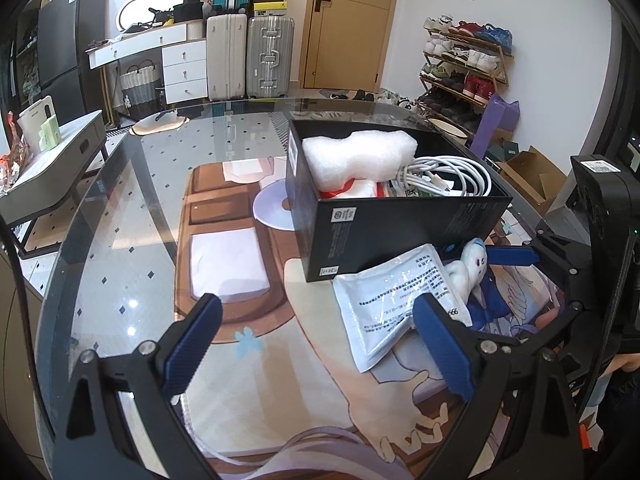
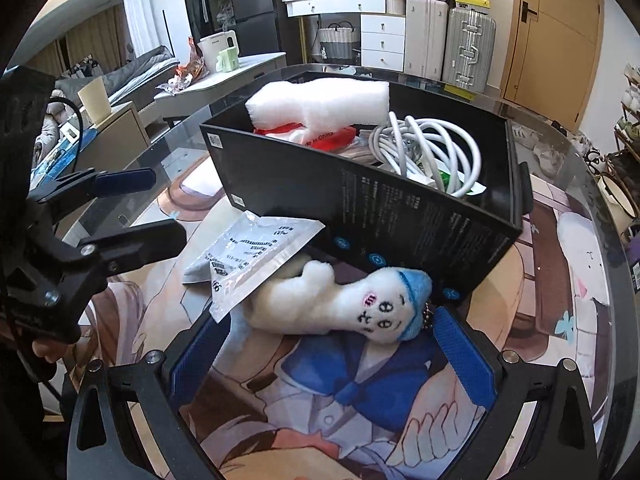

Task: Organize soft objects
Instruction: 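Move the left tool toward the white plastic packet while the right tool approaches the white plush doll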

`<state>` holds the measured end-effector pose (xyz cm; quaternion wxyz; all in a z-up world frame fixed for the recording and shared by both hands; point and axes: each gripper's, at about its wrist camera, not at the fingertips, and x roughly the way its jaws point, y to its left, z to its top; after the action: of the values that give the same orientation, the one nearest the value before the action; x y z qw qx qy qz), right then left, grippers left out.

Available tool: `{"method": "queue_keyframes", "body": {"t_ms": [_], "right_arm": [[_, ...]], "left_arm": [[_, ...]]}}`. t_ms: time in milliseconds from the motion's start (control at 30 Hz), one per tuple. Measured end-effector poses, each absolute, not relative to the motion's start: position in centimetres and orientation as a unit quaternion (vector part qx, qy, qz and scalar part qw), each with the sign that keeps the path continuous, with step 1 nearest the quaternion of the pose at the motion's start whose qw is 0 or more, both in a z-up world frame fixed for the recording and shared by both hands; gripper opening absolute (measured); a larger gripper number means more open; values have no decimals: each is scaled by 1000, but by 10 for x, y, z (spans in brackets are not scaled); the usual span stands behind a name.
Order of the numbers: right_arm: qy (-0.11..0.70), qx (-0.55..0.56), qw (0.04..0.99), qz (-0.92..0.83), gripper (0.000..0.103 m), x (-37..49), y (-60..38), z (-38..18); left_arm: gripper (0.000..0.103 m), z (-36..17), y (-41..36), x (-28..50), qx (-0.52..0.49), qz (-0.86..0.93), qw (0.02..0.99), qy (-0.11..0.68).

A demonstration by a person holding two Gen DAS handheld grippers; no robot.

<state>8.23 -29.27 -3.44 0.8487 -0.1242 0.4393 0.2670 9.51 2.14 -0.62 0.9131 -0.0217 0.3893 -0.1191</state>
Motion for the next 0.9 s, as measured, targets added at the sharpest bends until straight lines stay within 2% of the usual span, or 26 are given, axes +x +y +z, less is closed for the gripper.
{"method": "queue_keyframes", "body": {"t_ms": [433, 500, 567, 900], "right_arm": [[440, -124, 852, 256, 102, 86, -298, -36], [437, -124, 853, 257, 101, 85, -299, -35], [434, -124, 853, 262, 93, 81, -301, -34], [419, -137, 860, 258, 92, 66, -314, -29]], "left_arm": [[97, -7, 22, 98, -24, -124, 912, 390], [97, -6, 20, 99, -24, -126, 911, 391], [97, -7, 20, 99, -25, -129, 911, 392], [97, -8, 10, 99, -32, -154, 900, 406]]}}
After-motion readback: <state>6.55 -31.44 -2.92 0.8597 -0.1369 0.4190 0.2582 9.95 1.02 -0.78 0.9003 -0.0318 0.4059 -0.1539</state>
